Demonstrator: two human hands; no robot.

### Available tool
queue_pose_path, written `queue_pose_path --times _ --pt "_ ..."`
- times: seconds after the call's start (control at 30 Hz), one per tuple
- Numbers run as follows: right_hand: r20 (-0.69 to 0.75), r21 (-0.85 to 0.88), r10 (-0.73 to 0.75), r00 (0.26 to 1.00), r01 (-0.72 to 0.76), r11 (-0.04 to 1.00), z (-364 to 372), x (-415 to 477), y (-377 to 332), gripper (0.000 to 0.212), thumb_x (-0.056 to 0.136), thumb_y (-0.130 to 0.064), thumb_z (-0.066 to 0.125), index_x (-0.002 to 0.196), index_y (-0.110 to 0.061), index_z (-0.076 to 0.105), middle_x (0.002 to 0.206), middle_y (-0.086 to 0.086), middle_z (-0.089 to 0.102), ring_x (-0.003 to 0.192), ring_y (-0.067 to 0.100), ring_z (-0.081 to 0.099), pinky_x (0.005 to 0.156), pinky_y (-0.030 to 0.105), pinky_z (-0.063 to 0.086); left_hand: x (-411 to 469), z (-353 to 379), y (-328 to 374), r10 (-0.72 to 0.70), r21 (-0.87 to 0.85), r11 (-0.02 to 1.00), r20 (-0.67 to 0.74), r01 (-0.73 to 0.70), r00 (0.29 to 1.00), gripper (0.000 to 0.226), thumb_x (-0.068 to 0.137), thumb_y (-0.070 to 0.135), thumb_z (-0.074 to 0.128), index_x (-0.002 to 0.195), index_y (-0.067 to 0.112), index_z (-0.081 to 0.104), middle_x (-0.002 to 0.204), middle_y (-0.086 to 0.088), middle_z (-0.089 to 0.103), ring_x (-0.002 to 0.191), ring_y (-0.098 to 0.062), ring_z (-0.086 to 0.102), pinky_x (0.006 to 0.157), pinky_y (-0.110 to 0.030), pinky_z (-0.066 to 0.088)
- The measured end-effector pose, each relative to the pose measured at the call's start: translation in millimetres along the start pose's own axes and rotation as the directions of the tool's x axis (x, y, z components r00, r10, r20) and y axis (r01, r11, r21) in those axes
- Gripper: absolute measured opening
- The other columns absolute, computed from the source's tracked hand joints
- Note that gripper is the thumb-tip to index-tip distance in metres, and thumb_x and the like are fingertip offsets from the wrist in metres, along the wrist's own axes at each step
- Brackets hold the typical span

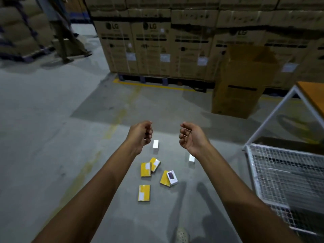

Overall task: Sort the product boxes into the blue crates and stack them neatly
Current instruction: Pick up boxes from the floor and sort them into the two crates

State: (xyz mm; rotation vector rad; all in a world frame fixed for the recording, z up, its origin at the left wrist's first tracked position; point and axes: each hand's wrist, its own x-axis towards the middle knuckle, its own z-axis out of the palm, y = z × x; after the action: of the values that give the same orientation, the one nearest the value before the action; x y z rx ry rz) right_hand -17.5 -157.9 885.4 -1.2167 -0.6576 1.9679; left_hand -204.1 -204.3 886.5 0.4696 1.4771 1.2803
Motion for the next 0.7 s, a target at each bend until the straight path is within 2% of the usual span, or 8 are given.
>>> queue_pose_path --times 0.33,0.47,0.6,0.7 --pt "-0.123 -0.034 0.148 0.981 -0.153 0.988 -19 113 30 0.011 0.091 -0.019 0.058 0.081 -0.014 0.061 0.061 -0.001 0.052 0.051 0.013 0.045 0.047 0.019 0.035 101 -26 -51 -0.145 0.065 0.986 -0.095 0.151 0.985 0.016 0.089 0.019 0.059 0.074 0.014 0.056 0.058 -0.002 0.053 0.046 -0.015 0.045 0.049 -0.023 0.031" --pt "-0.176 -0.045 0.130 0.976 -0.140 0.989 -34 164 60 0.011 0.091 -0.019 0.058 0.082 -0.014 0.062 0.060 -0.001 0.052 0.051 0.013 0.045 0.048 0.020 0.034 151 -34 -81 -0.108 0.119 0.985 -0.116 0.122 0.987 0.011 0.090 0.015 0.059 0.079 0.013 0.058 0.060 -0.006 0.054 0.048 -0.018 0.046 0.051 -0.024 0.031" --pt "-0.214 -0.066 0.092 0.973 -0.108 0.992 -59 234 113 0.008 0.090 -0.018 0.059 0.084 -0.015 0.062 0.063 -0.001 0.052 0.051 0.013 0.045 0.048 0.020 0.034 217 -44 -137 -0.061 0.169 0.983 -0.097 0.077 0.993 0.006 0.088 0.011 0.056 0.085 0.014 0.061 0.060 -0.005 0.055 0.052 -0.018 0.048 0.053 -0.024 0.033" --pt "-0.251 -0.102 0.073 0.965 -0.101 0.990 -89 300 171 0.006 0.090 -0.018 0.059 0.086 -0.015 0.062 0.063 -0.001 0.053 0.051 0.012 0.045 0.049 0.020 0.034 277 -58 -207 -0.076 0.193 0.977 -0.076 0.090 0.994 0.010 0.088 0.009 0.056 0.081 0.015 0.060 0.059 -0.004 0.053 0.051 -0.017 0.047 0.052 -0.023 0.032"
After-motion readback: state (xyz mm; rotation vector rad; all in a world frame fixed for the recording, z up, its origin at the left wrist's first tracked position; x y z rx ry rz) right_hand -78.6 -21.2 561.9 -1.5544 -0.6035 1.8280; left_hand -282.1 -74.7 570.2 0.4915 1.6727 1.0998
